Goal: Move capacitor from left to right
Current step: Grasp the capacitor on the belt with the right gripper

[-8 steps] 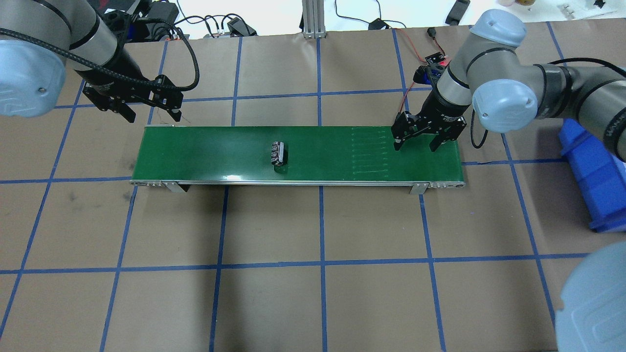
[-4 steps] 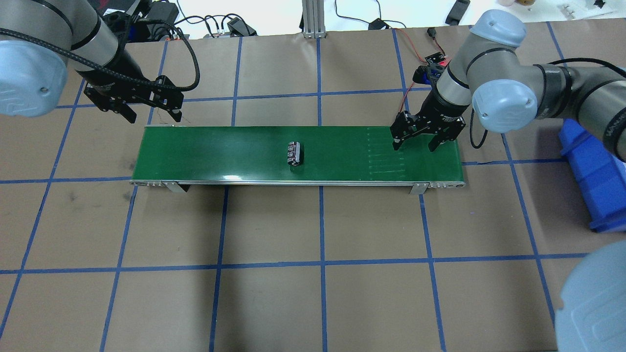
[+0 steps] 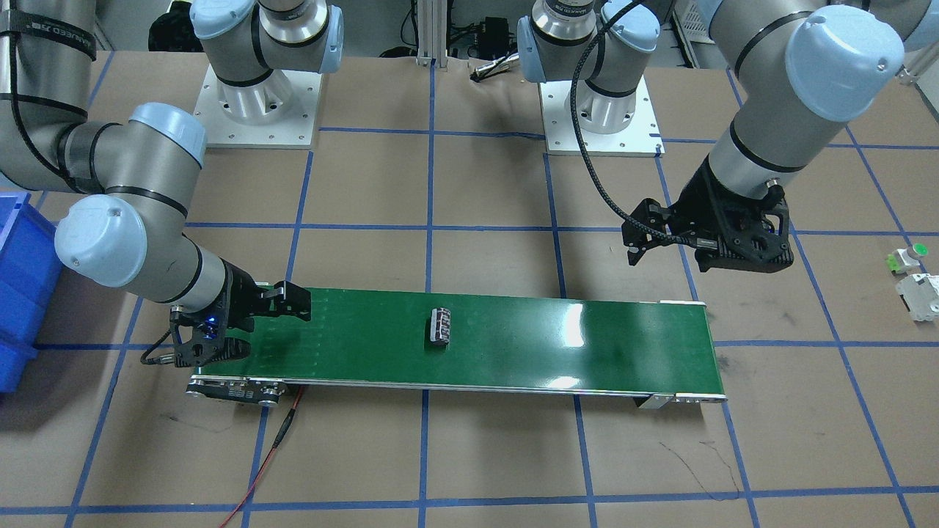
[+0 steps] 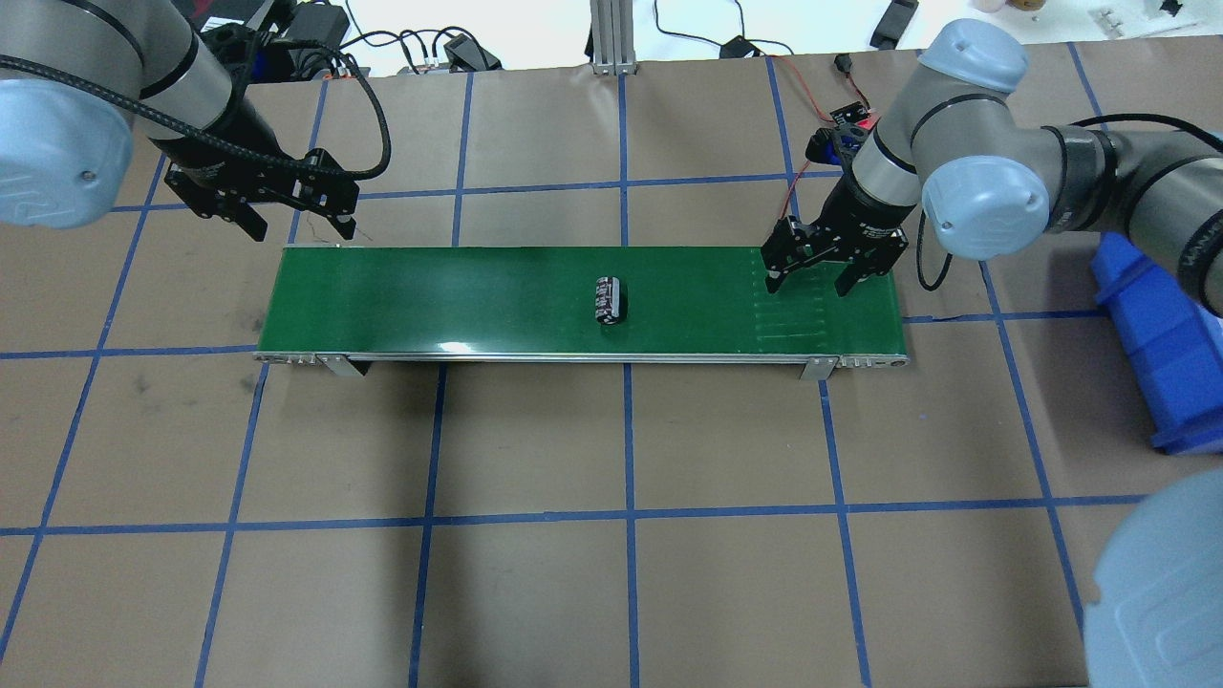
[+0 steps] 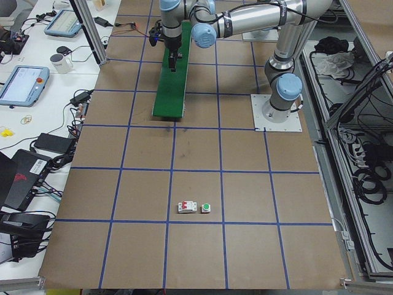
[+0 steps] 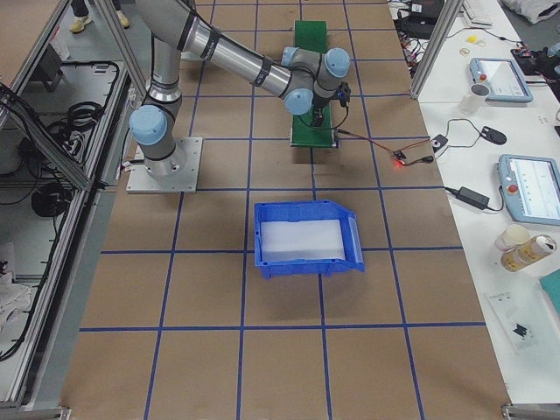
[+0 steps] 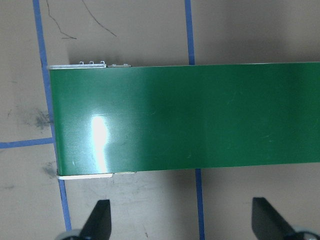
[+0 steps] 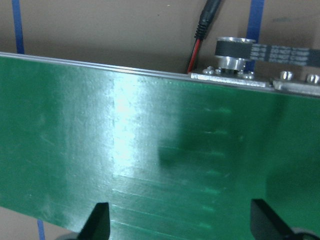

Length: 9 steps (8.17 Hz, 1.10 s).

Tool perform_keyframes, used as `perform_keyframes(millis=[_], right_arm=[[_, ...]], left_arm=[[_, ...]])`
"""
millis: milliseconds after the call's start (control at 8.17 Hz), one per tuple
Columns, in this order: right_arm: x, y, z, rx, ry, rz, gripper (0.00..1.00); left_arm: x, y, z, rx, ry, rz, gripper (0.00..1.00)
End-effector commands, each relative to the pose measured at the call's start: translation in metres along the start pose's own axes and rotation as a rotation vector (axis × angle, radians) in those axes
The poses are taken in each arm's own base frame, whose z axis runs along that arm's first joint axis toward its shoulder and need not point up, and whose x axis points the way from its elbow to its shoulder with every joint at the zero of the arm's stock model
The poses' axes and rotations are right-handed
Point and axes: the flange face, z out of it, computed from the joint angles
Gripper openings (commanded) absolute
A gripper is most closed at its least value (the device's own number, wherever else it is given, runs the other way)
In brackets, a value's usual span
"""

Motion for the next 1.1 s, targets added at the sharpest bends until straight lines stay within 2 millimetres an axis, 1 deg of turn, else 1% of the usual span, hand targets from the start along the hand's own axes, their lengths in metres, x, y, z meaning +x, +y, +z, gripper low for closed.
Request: perform_keyframes(millis=[0,367,490,612,857,980], right_arm=[[0.0,-0.005,-0.002,0.043,0.004,0.04,1.0],[-0.002,-0.005,0.001,0.039,0.005,0.052,1.0],[-0.008,-0.004,0.002,0.036,0.015,0.042,1.0],[-0.021,-0.003,0.006,0.03,0.027,0.031,1.0],[-0.036,-0.002,0.01,0.038,0.031,0.078,1.0],[-0.043,0.0,0.012,0.035,0.034,0.07,1.0]], left_arm=[[0.0,0.0,0.001,-0.002,0.002,-0.004,1.0],[0.0,0.0,0.001,-0.002,0.002,-0.006,1.0],[0.0,0.0,0.002,-0.004,0.002,-0.008,1.0],[0.001,0.0,0.002,-0.004,0.002,-0.005,1.0],[0.0,0.0,0.002,-0.004,0.002,-0.008,1.0],[0.001,0.0,0.003,-0.005,0.002,-0.006,1.0]])
